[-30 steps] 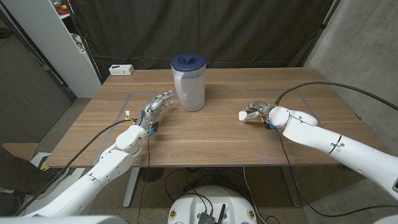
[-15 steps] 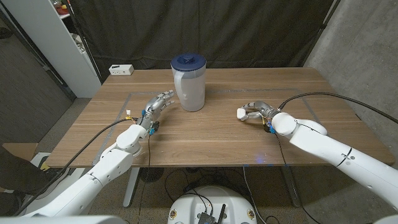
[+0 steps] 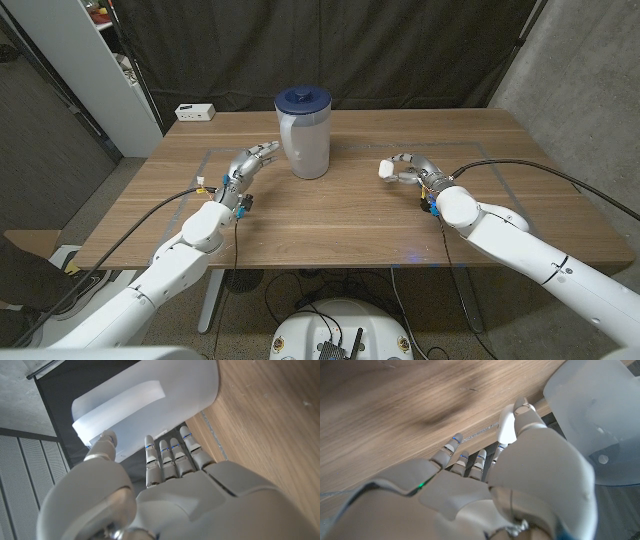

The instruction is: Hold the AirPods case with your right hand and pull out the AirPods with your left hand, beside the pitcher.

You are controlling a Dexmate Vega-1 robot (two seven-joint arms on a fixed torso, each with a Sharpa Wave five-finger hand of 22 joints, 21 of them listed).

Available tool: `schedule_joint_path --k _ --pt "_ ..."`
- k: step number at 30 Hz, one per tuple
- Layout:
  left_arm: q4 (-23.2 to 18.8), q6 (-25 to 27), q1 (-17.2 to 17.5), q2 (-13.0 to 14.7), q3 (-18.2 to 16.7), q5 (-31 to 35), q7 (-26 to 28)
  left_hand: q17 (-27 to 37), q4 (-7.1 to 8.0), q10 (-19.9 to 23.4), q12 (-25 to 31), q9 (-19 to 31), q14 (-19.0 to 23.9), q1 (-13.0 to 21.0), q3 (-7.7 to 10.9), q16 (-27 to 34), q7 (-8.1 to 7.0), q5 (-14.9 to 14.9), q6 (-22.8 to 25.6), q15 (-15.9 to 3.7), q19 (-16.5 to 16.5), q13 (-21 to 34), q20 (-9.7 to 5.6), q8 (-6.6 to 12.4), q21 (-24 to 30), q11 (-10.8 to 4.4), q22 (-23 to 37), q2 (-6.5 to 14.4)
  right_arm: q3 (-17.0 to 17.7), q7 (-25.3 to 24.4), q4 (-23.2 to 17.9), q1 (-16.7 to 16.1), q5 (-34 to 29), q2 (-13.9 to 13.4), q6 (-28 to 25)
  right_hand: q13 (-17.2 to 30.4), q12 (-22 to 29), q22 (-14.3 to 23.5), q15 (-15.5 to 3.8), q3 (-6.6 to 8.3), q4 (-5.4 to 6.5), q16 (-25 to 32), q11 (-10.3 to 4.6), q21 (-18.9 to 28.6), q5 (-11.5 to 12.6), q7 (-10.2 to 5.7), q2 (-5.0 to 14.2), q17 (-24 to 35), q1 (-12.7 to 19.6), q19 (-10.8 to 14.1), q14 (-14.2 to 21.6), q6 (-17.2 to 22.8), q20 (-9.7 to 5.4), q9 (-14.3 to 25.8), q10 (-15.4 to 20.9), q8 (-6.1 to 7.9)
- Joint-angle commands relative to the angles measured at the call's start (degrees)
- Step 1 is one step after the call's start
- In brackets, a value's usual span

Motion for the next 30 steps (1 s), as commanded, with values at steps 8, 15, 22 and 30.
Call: schedule_joint_path --k 8,15,22,30 --pt "-6.1 -2.2 9.2 -2.6 -4.6 12.7 14.3 20.7 -0.83 16.1 20.6 12.4 15.5 6.6 -7.22 21.3 -3.32 0.0 11.1 -5.59 8.7 21.4 -3.6 13.18 9.2 -4.35 7.0 0.3 2.4 -4.9 -2.0 -4.4 -0.3 1.2 4.9 0.3 0.1 0.1 -4.38 -0.46 0.16 -0.1 0.0 -0.2 0.1 -0.12 0.0 0.1 -0.4 1.0 1.0 0.9 0.18 3.4 0.8 1.28" --pt "-5.2 -3.3 9.2 -2.1 -4.6 11.9 10.9 42.0 0.15 21.2 39.2 33.2 16.0 12.2 -12.08 42.3 -5.25 0.1 13.3 -6.11 11.3 48.8 -4.96 30.73 21.3 -6.67 15.9 2.3 2.7 -6.2 -3.3 -5.8 -1.1 1.5 4.8 0.3 0.0 0.1 -4.4 -0.52 0.18 -0.2 0.04 -0.3 0.1 -0.18 0.07 0.1 -0.4 1.1 1.2 0.8 0.23 3.5 0.9 1.27" --pt "-3.3 -3.0 5.7 -1.7 -1.8 11.0 5.3 50.4 0.33 25.0 48.6 40.4 20.9 13.2 -13.16 52.0 -5.41 0.1 16.9 -8.29 15.0 54.0 -7.46 38.38 30.9 -7.74 22.8 3.5 3.2 -7.7 -4.0 -7.1 -2.3 1.7 6.2 0.4 -0.1 0.1 -4.45 -0.48 0.16 -0.3 0.0 -0.4 0.1 -0.37 0.25 0.1 -0.2 1.1 1.2 0.6 0.13 3.7 0.9 1.23" --pt "-0.9 -1.7 0.5 -2.5 2.8 9.3 -0.6 59.3 0.41 30.8 62.7 44.6 28.4 13.4 -12.03 58.3 -5.46 0.2 22.9 -9.26 18.2 54.4 -9.47 45.25 39.2 -8.33 26.5 4.5 4.8 -8.7 -3.7 -8.8 -2.5 1.9 8.6 0.4 -0.2 0.1 -4.43 -0.43 0.01 -0.4 -0.05 -0.5 0.1 -0.4 0.33 0.1 0.1 1.1 1.3 0.4 0.17 3.9 0.9 1.17"
